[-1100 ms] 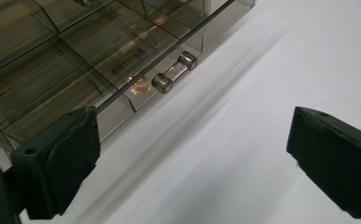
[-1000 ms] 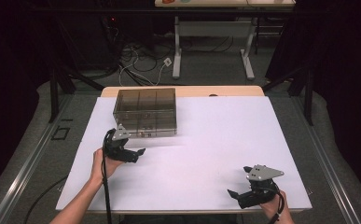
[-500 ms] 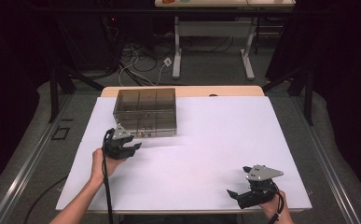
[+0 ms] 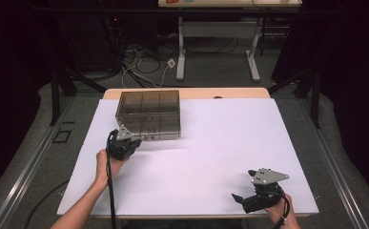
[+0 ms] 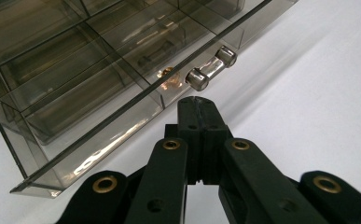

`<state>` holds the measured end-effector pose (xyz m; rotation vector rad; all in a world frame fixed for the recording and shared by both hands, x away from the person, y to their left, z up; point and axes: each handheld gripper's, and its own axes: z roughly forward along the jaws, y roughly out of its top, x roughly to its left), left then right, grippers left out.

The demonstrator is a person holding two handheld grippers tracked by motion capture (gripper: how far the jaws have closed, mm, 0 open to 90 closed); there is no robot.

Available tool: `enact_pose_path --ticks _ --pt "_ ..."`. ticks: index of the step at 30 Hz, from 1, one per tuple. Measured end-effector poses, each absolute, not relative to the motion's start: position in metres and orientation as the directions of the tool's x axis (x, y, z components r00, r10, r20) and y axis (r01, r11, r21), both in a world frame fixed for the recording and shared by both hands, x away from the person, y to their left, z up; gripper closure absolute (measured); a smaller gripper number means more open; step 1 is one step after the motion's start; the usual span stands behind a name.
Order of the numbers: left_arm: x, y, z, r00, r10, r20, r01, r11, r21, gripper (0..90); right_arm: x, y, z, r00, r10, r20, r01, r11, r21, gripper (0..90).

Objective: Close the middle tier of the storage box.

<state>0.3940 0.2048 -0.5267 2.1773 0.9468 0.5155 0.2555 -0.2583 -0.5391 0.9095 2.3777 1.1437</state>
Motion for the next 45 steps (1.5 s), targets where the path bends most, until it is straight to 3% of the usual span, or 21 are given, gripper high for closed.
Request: enact_pose_path --ticks 45 --pt "0.409 0.194 -0.534 0.615 0.782 0.099 0.485 -0.474 0.735 90.0 0.257 -0.257 -0.541 -0.737 0.674 -0.042 0.397 0.483 0.781 0.0"
